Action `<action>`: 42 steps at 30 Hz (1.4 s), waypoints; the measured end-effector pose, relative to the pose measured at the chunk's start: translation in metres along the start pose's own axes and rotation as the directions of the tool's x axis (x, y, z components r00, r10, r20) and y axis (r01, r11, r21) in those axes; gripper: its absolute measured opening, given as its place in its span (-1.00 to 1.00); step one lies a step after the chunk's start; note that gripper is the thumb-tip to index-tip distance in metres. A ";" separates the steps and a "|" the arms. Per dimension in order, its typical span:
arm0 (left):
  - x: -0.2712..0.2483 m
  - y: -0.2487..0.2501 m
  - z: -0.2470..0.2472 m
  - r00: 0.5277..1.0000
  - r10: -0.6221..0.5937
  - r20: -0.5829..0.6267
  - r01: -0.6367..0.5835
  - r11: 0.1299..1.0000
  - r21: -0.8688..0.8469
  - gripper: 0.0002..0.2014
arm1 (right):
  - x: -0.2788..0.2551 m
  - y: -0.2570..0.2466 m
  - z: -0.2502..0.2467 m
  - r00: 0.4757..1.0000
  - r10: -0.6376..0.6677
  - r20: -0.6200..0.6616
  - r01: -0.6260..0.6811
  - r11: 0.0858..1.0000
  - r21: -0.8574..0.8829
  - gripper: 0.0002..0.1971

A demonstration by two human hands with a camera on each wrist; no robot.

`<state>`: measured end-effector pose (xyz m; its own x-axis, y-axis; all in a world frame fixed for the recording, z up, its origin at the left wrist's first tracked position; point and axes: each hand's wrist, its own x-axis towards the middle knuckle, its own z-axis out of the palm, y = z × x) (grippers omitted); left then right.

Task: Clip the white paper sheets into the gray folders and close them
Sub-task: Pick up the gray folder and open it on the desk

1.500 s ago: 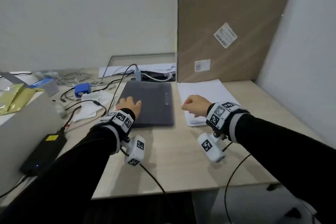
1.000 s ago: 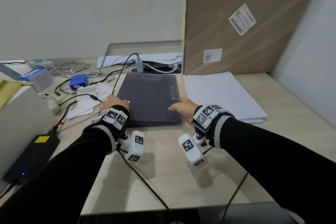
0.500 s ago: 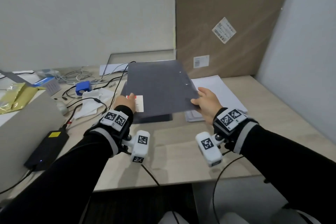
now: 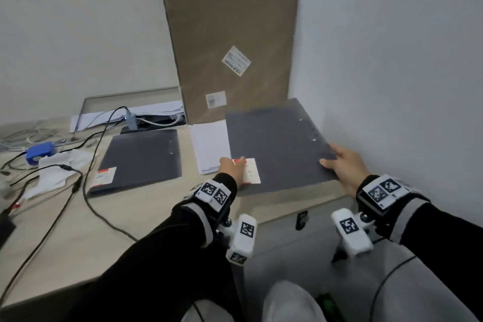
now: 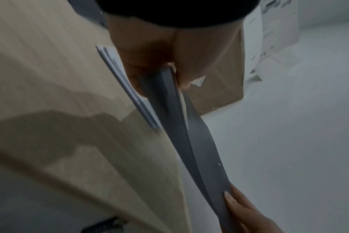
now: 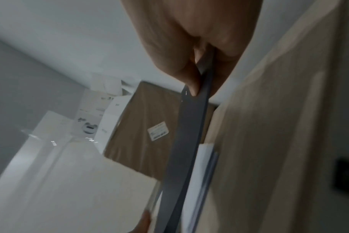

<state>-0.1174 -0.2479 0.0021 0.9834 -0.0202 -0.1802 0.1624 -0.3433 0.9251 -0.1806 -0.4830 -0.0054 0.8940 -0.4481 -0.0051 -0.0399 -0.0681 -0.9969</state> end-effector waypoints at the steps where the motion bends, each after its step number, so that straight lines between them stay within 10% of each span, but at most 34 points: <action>1: -0.003 -0.005 0.013 0.997 -0.011 0.074 0.009 1.000 0.025 -0.77 | -0.002 0.006 -0.015 0.999 -0.011 -0.034 0.008 0.998 -0.062 -0.51; 15: -0.013 -0.030 0.085 0.915 -0.063 0.398 -0.100 0.922 0.375 -0.59 | -0.015 0.024 -0.087 0.993 0.007 -0.120 -0.068 0.854 -0.515 -0.48; 24: -0.031 -0.011 0.068 0.821 -0.182 0.542 -0.117 0.874 0.471 -0.45 | -0.026 -0.043 -0.107 0.988 0.115 0.106 -0.120 0.992 0.042 -0.53; 28: -0.037 0.014 0.049 0.832 -0.140 0.536 -0.120 0.899 0.421 -0.33 | -0.043 -0.093 -0.092 0.974 0.039 0.224 -0.041 0.999 0.005 -0.53; 35: -0.056 0.062 -0.005 0.882 0.064 0.468 0.097 0.945 -0.312 -0.35 | -0.096 -0.126 -0.007 0.780 0.022 0.626 0.091 0.985 -0.147 -0.55; 39: -0.053 0.059 -0.033 0.859 0.075 0.507 0.125 0.929 -0.348 -0.38 | -0.116 -0.108 0.039 0.591 0.019 0.807 0.264 0.940 -0.216 -0.35; 42: -0.050 0.040 -0.052 0.887 0.041 0.460 0.095 0.958 -0.270 -0.55 | -0.118 -0.093 0.060 0.556 0.059 0.829 0.325 0.903 -0.282 -0.37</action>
<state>-0.1562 -0.2115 0.0659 0.8418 -0.4642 -0.2756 0.2713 -0.0777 0.9594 -0.2557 -0.3699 0.0829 0.8648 0.4858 -0.1268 0.1287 -0.4587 -0.8792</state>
